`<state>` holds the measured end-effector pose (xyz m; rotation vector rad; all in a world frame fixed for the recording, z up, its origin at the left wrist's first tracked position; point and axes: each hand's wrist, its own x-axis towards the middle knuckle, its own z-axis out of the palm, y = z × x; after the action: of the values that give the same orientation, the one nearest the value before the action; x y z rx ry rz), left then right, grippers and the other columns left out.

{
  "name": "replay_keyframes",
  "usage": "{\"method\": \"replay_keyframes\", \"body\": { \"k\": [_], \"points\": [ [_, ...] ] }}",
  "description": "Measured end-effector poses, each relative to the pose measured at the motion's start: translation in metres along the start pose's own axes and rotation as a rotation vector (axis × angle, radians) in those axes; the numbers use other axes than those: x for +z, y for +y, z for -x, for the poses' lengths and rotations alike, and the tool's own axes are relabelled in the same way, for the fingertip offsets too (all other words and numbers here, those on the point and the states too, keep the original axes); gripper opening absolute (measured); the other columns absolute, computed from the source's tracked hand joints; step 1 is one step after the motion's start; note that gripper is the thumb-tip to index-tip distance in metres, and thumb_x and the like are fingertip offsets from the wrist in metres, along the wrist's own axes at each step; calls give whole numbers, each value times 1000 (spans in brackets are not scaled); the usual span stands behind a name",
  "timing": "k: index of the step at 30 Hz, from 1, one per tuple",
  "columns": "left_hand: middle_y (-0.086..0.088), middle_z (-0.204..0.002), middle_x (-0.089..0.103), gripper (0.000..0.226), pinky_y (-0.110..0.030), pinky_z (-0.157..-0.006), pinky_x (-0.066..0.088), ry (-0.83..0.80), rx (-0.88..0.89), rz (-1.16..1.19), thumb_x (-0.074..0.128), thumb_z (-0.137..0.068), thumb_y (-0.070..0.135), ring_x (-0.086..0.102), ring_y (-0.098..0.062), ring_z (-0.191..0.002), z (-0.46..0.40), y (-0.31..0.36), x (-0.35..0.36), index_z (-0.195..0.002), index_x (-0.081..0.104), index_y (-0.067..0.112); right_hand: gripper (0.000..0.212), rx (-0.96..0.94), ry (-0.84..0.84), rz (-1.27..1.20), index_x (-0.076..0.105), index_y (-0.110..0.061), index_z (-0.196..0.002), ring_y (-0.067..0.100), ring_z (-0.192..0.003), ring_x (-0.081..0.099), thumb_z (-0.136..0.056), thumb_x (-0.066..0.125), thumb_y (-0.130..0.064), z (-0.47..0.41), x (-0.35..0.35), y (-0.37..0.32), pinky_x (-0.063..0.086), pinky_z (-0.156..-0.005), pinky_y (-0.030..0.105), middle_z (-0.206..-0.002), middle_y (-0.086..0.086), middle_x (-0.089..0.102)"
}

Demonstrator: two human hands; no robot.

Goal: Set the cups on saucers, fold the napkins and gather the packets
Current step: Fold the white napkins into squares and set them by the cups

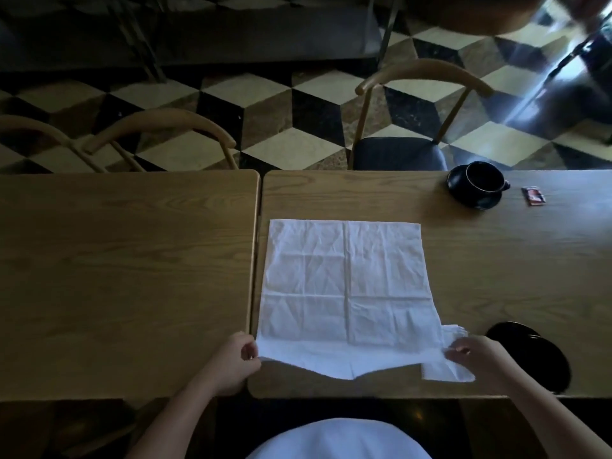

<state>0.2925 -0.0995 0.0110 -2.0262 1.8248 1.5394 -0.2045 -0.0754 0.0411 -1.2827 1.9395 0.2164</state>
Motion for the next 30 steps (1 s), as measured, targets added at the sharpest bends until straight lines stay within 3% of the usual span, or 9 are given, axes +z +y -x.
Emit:
{"method": "replay_keyframes", "body": {
  "k": [2, 4, 6, 10, 13, 21, 24, 27, 30],
  "points": [
    [0, -79, 66, 8, -38, -72, 53, 104, 0, 134, 72, -79, 22, 64, -19, -76, -11, 10, -12, -78, 65, 18, 20, 20, 70, -105, 74, -22, -70, 14, -65, 62, -87, 77, -31, -3, -13, -5, 41, -58, 30, -73, 0, 72],
    [0, -71, 67, 11, -35, -68, 50, 202, 8, 275, 72, -85, 16, 62, -18, -70, -27, 24, -28, -77, 65, 16, 27, 24, 130, -217, 71, -10, -67, 18, -59, 54, -88, 76, -27, -6, -31, -10, 33, -58, 33, -60, -1, 64],
    [2, -70, 65, 11, -33, -67, 45, 278, 21, 384, 71, -89, 13, 58, -16, -68, -45, 41, -46, -79, 64, 13, 28, 38, 192, -341, 68, -11, -64, 17, -57, 51, -87, 76, -24, -12, -48, -18, 33, -58, 33, -55, -6, 59],
    [-3, -83, 71, 6, -30, -69, 48, 378, 36, 485, 69, -91, 17, 62, -15, -73, -82, 74, -72, -90, 68, 11, 11, 45, 260, -523, 77, -13, -84, 23, -69, 58, -88, 76, -22, -38, -74, -41, 42, -67, 34, -76, 8, 67],
    [4, -79, 73, 5, -24, -62, 52, 438, 19, 503, 71, -90, 20, 65, -10, -70, -114, 95, -86, -85, 69, 19, 15, 40, 278, -505, 76, -14, -83, 24, -69, 61, -89, 74, -29, -71, -90, -53, 40, -63, 33, -75, 11, 68],
    [-9, -84, 74, 8, -49, -83, 57, 513, -139, 515, 73, -86, 20, 68, -27, -80, -205, 107, -102, -77, 72, 19, 14, 68, 241, -554, 75, -19, -83, 23, -72, 64, -91, 71, -31, -166, -105, -71, 49, -70, 35, -79, 4, 74],
    [-8, -84, 74, 10, -54, -85, 58, 512, -201, 469, 73, -85, 21, 71, -33, -84, -233, 105, -103, -76, 70, 20, 16, 82, 209, -578, 75, -15, -87, 24, -75, 66, -91, 70, -29, -199, -109, -76, 56, -79, 47, -86, 13, 75],
    [-10, -83, 71, 12, -51, -84, 58, 502, -243, 430, 73, -86, 19, 70, -38, -87, -252, 104, -101, -76, 68, 19, 17, 88, 183, -584, 75, -13, -85, 24, -72, 67, -90, 69, -28, -224, -109, -78, 58, -76, 45, -88, 19, 76],
    [-6, -76, 65, 9, -38, -72, 51, 510, -261, 387, 73, -86, 17, 62, -26, -77, -267, 103, -97, -79, 68, 13, 16, 106, 176, -561, 76, -17, -81, 21, -66, 65, -87, 71, -31, -242, -109, -79, 53, -65, 36, -85, 16, 76]
  ]
}}
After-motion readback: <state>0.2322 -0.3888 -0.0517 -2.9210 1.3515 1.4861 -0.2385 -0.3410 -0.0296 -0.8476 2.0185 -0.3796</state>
